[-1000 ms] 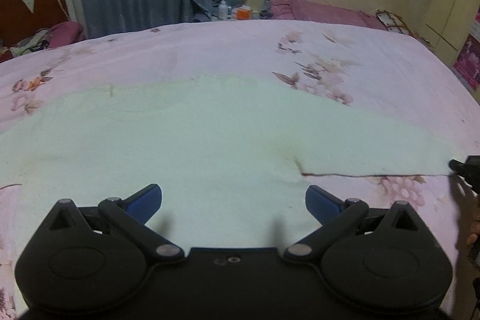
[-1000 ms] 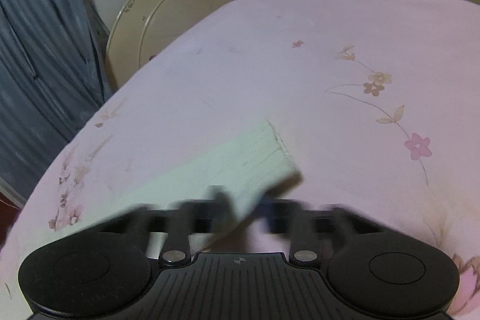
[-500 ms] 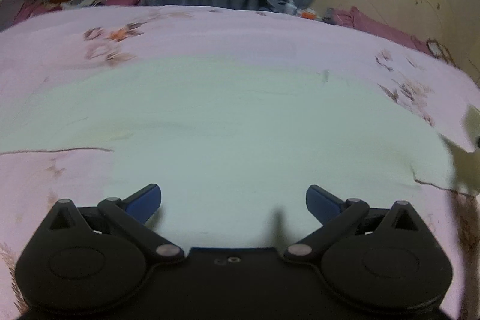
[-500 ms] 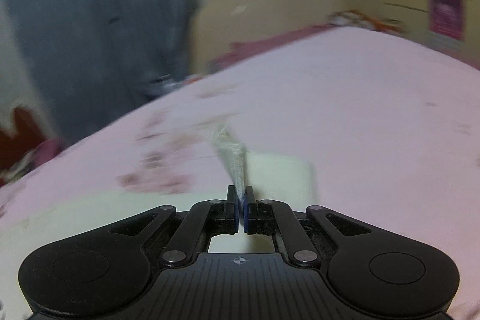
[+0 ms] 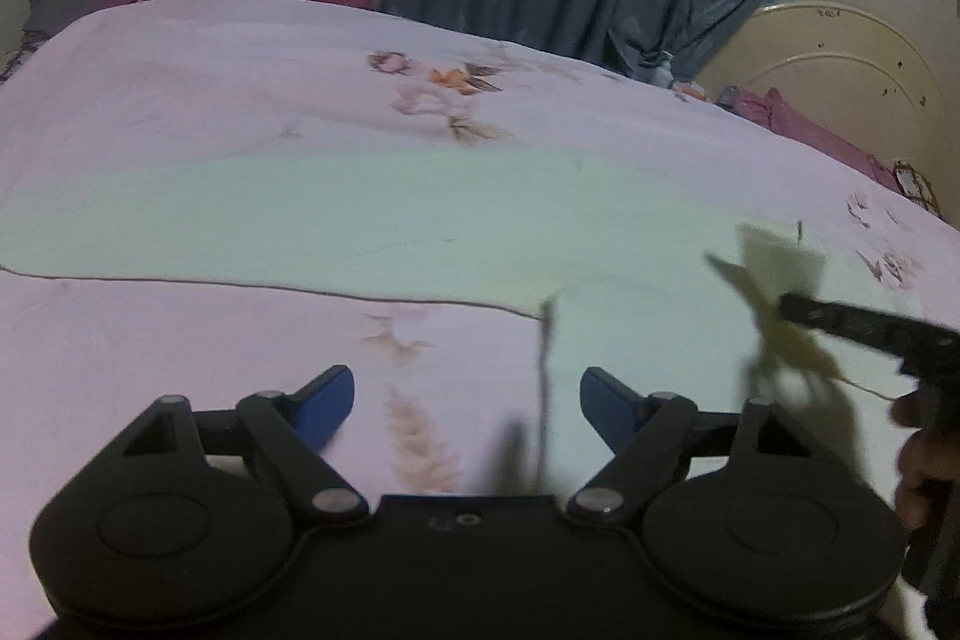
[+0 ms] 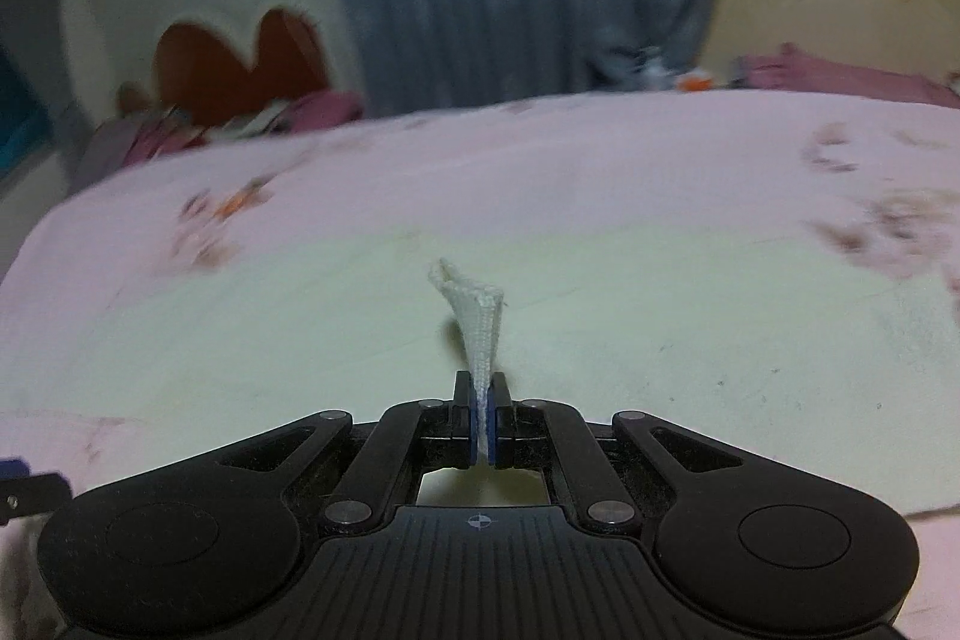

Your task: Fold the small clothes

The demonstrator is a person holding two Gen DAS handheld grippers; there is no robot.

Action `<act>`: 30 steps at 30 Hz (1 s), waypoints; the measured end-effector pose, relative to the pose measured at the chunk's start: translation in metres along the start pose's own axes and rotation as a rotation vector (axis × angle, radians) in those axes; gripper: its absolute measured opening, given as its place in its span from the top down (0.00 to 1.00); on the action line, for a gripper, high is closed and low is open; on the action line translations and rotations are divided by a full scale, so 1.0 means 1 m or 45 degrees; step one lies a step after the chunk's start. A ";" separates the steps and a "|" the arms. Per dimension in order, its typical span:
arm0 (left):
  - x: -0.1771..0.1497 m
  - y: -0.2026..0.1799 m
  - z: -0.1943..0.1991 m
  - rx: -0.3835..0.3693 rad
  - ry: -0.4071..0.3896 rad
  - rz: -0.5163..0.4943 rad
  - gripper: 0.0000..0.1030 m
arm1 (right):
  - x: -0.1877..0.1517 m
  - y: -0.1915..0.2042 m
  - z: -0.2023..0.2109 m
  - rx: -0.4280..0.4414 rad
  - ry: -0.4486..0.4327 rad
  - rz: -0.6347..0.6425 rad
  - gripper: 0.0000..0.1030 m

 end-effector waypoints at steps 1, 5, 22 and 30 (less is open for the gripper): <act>0.001 0.003 0.001 -0.003 -0.007 0.001 0.21 | -0.004 0.010 -0.005 0.018 0.013 0.014 0.98; 0.006 0.009 0.001 -0.054 -0.025 -0.008 0.19 | -0.018 0.036 -0.032 -0.001 0.059 0.136 0.98; 0.007 -0.106 -0.125 -0.366 0.173 -0.030 0.77 | -0.052 -0.167 0.042 -0.232 0.089 -0.331 0.69; 0.032 -0.113 -0.110 -0.402 0.040 -0.067 0.97 | -0.048 -0.198 0.033 -0.267 0.074 -0.455 0.81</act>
Point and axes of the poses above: each gripper's, at about its wrist camera, not at the fingertips, and z roughly against the way its jaws point, y to its left, x to its top, the point moved 9 cm from there along -z, roughly the way its jaws point, and after that the axes turned 11 degrees about -x, right-handed, at the moved point
